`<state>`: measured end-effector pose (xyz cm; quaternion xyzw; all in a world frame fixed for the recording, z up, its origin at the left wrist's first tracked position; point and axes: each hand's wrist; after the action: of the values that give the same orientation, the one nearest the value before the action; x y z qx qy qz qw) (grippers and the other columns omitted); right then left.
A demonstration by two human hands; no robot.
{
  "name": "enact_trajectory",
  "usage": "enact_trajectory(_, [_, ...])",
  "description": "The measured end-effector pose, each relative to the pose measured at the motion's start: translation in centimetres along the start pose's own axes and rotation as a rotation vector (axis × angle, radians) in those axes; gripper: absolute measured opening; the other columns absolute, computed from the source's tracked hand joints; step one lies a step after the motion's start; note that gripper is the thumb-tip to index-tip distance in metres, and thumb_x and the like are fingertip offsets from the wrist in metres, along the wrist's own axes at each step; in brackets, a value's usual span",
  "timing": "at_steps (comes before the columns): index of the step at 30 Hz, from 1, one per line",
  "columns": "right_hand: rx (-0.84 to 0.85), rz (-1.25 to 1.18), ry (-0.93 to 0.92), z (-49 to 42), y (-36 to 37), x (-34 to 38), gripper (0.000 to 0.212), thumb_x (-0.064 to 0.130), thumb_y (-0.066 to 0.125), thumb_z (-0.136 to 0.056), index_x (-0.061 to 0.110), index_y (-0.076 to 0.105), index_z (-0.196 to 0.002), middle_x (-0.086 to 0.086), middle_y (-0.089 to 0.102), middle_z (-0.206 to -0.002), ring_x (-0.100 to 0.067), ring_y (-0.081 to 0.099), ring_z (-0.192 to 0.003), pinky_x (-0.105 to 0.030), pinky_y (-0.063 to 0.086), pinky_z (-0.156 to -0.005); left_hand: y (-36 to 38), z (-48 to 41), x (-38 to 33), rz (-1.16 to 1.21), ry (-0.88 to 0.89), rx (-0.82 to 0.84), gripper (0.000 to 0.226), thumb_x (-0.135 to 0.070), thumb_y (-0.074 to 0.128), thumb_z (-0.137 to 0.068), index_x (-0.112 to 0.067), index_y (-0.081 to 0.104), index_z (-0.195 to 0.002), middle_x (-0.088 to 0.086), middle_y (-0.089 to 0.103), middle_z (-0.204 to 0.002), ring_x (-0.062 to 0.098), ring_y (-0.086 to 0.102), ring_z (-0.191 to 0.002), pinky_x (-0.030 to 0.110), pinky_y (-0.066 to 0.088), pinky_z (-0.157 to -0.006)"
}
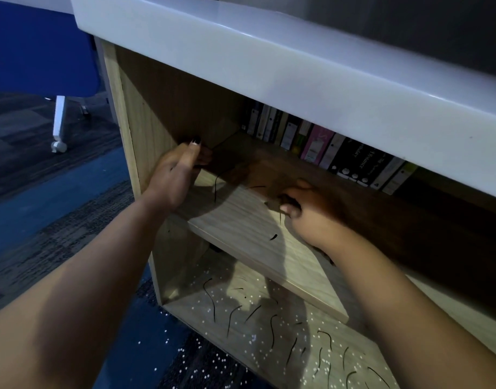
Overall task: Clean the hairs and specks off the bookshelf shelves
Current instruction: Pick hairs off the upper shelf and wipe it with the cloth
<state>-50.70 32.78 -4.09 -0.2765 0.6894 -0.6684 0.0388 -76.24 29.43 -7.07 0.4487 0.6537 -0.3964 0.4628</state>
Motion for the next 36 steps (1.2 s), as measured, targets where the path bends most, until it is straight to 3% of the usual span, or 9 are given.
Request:
enact_trajectory(5, [0.042,-0.067,0.016,2.7,0.6,-0.5,0.023,0.021,0.048,-0.097,0.033,0.060,-0.111,0.008,0.048,-0.111,-0.013,0.052,-0.094,-0.024,0.035,-0.073,0.1,-0.1,0.1,-0.002,0.014,0.003,0.041,-0.051,0.033,-0.094,-0.023,0.062,-0.101,0.007,0.065,-0.109,0.023,0.060,-0.103,0.039,0.046,-0.089])
enact_trajectory(9, [-0.063,-0.002,-0.026,1.8,0.5,-0.1,0.014,0.016,0.050,-0.095,0.020,0.062,-0.100,0.010,0.039,-0.104,-0.012,0.048,-0.091,-0.021,0.034,-0.075,0.0,-0.1,0.0,-0.019,0.011,0.002,0.042,-0.052,0.034,-0.093,-0.022,0.063,-0.101,0.008,0.064,-0.110,0.025,0.060,-0.105,0.046,0.046,-0.093])
enact_trajectory(13, [-0.057,0.084,0.014,0.5,-0.1,0.5,0.015,0.019,0.049,-0.096,0.016,0.061,-0.105,0.003,0.045,-0.115,-0.011,0.041,-0.090,-0.022,0.032,-0.078,0.2,0.1,-0.4,-0.016,-0.018,-0.018,0.038,-0.052,0.035,-0.092,-0.026,0.063,-0.098,0.004,0.065,-0.107,0.022,0.060,-0.103,0.045,0.046,-0.093])
enact_trajectory(18, [0.017,-0.004,0.028,2.3,-0.3,0.9,0.019,0.019,0.049,-0.096,0.024,0.060,-0.110,0.007,0.051,-0.117,-0.014,0.053,-0.098,-0.023,0.039,-0.075,0.1,0.2,-0.4,-0.008,-0.027,-0.018,0.037,-0.052,0.036,-0.092,-0.026,0.063,-0.098,0.003,0.065,-0.108,0.022,0.060,-0.105,0.049,0.046,-0.097])
enact_trajectory(21, [0.039,-0.027,0.034,4.1,-0.1,0.9,0.019,0.019,0.049,-0.094,0.031,0.059,-0.106,0.009,0.054,-0.092,-0.009,0.052,-0.079,-0.026,0.039,-0.059,0.1,0.1,-0.3,-0.002,-0.029,-0.017,0.036,-0.053,0.037,-0.092,-0.028,0.063,-0.097,0.003,0.065,-0.107,0.024,0.060,-0.104,0.050,0.046,-0.096])
enact_trajectory(25, [0.007,-0.031,0.071,4.1,0.3,0.9,0.016,0.022,0.050,-0.095,0.033,0.057,-0.104,0.010,0.053,-0.085,-0.011,0.052,-0.076,-0.025,0.034,-0.053,0.2,0.1,-0.4,0.010,-0.027,-0.029,0.037,-0.052,0.036,-0.092,-0.028,0.064,-0.098,0.003,0.066,-0.108,0.022,0.061,-0.104,0.045,0.046,-0.094])
enact_trajectory(29, [-0.014,0.031,0.105,1.9,0.3,1.0,0.013,0.023,0.048,-0.096,0.025,0.058,-0.105,0.003,0.048,-0.118,-0.018,0.052,-0.100,-0.032,0.045,-0.082,0.3,0.3,-0.5,-0.006,-0.010,-0.023,0.037,-0.049,0.035,-0.093,-0.025,0.063,-0.100,0.002,0.066,-0.108,0.017,0.061,-0.102,0.037,0.044,-0.087])
enact_trajectory(33, [-0.046,0.091,0.074,1.6,0.1,1.3,0.011,0.023,0.048,-0.096,0.020,0.057,-0.101,0.001,0.043,-0.121,-0.019,0.049,-0.101,-0.031,0.042,-0.082,0.1,0.2,-0.5,-0.011,-0.023,-0.014,0.041,-0.050,0.036,-0.092,-0.022,0.063,-0.102,0.006,0.066,-0.109,0.022,0.061,-0.104,0.041,0.047,-0.091])
enact_trajectory(36, [-0.014,0.017,0.065,3.2,0.0,1.6,0.011,0.024,0.048,-0.097,0.023,0.057,-0.103,0.004,0.052,-0.103,-0.013,0.052,-0.085,-0.029,0.044,-0.070,0.2,0.2,-0.5,-0.005,-0.016,-0.017,0.037,-0.048,0.036,-0.094,-0.023,0.063,-0.100,0.004,0.066,-0.105,0.020,0.061,-0.100,0.039,0.045,-0.087])
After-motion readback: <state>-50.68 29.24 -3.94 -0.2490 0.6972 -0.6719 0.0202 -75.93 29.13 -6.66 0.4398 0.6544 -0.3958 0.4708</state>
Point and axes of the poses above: each hand's wrist, its own z-axis away from the middle knuckle, its own y-axis out of the palm, x = y × z
